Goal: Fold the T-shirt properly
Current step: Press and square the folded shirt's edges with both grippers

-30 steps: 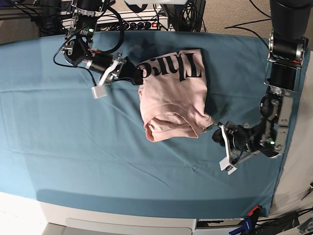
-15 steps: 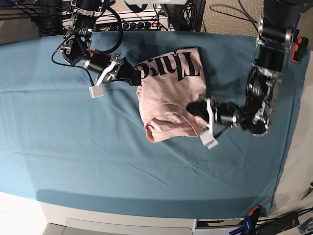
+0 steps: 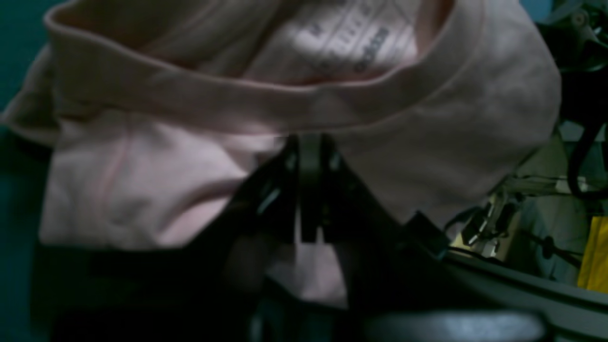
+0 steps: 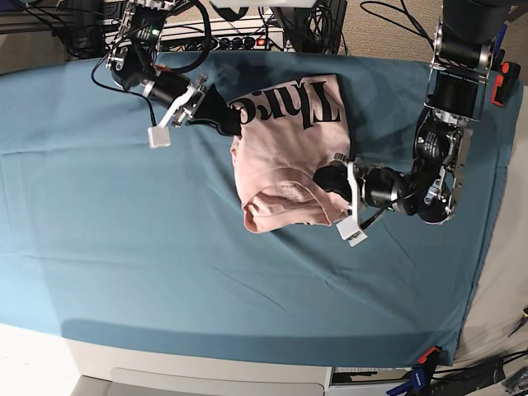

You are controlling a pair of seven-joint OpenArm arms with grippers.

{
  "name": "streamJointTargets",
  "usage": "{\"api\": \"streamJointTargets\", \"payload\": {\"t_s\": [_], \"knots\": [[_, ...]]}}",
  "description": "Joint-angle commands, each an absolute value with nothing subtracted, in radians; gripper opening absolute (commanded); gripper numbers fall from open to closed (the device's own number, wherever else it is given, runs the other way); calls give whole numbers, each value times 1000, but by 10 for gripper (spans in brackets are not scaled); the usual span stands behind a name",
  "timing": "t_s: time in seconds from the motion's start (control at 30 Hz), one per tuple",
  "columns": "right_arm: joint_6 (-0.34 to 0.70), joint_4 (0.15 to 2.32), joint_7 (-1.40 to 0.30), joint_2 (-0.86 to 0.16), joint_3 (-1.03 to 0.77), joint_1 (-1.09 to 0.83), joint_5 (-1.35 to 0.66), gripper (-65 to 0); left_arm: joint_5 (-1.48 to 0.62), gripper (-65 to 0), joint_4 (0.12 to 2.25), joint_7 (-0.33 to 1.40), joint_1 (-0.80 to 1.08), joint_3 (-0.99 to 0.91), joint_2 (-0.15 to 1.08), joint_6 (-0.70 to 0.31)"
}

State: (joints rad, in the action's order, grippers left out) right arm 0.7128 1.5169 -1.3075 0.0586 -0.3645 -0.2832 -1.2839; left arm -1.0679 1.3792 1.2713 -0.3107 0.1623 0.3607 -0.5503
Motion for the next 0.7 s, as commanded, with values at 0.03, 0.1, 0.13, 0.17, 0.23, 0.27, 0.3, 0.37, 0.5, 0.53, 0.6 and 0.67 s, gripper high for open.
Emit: {"api": "streamJointTargets", "payload": {"t_s": [0.03, 0.1, 0.13, 0.17, 0.23, 0.27, 0.3, 0.37, 0.5, 0.53, 0.6, 0.67], "knots": [[646, 1499, -1396, 58, -366, -342, -1189, -586, -1069, -650, 1395, 1253, -335, 154, 366, -552], [646, 1499, -1396, 58, -366, -358, -1189, -586, -1050, -650, 1395, 1245, -334, 154, 366, -551], [646, 1499, -1396, 58, -366, -364, -1190, -585, -1050, -650, 1395, 1244, -333, 154, 366, -551], [646, 1499, -1396, 58, -366, -369, -1193, -585, -1047, -650, 1395, 1240, -332, 154, 366, -551], [646, 1499, -1396, 58, -366, -371, -1202, -585, -1025, -650, 1394, 1240, -326, 154, 366, -550], [646, 1499, -1396, 58, -366, -371, -1206, -585, -1007, -650, 1394, 1236, -320, 154, 366, -543], [646, 1499, -1396, 58, -367, -371, -1213, -585, -986, -650, 1394, 1229, -314, 154, 366, -525], [646, 1499, -1396, 57, -367, -371, -1220, -585, -938, -650, 1394, 1210, -300, 154, 366, -499], [646, 1506, -1396, 53, -367, -368, -1218, -585, -876, -650, 1394, 1183, -265, 154, 366, -490], [646, 1517, -1396, 52, -367, -368, -1218, -585, -866, -650, 1394, 1177, -257, 154, 366, -490], [645, 1555, -1396, 52, -367, -368, -1206, -586, -866, -650, 1394, 1170, -243, 154, 366, -490], [637, 1612, -1396, 52, -367, -369, -1180, -586, -866, -650, 1394, 1169, -235, 154, 366, -490]]}}
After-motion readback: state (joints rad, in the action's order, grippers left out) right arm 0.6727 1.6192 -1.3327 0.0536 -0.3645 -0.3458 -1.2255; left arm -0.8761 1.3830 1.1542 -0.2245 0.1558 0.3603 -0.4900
